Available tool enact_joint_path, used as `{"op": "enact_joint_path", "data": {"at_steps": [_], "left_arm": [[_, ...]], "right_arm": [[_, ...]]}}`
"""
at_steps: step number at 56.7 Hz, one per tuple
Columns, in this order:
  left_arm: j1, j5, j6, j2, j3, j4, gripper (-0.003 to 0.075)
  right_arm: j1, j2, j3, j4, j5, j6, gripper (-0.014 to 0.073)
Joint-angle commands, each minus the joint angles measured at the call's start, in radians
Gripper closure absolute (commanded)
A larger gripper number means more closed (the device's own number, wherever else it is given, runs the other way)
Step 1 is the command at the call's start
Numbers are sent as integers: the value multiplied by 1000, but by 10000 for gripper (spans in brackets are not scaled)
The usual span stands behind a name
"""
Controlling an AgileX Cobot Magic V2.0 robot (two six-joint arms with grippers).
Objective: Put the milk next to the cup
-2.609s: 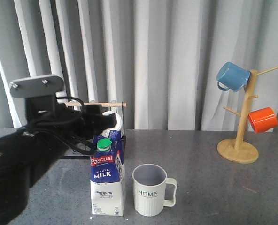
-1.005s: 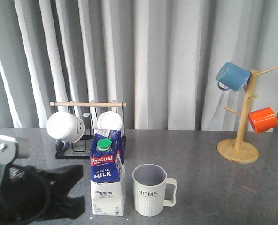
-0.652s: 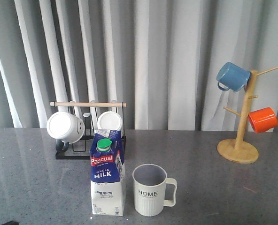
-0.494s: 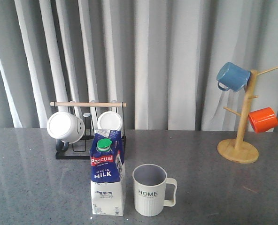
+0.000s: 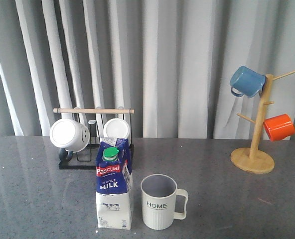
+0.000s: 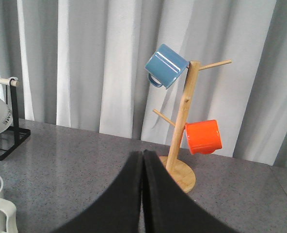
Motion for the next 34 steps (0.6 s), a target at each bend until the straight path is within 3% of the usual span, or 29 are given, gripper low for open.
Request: {"op": "enact_joint_path", "data": {"at_steps": [1, 19, 34], "left_arm": [[4, -28, -29, -36, -13, 4, 727], [4, 101, -24, -145, -12, 8, 727], [4, 109, -25, -177, -12, 8, 727]], "right_arm": [[-6, -6, -33, -4, -71, 0, 602], [-6, -6, -33, -4, -71, 0, 602], [-6, -6, -33, -4, -71, 0, 602]]}}
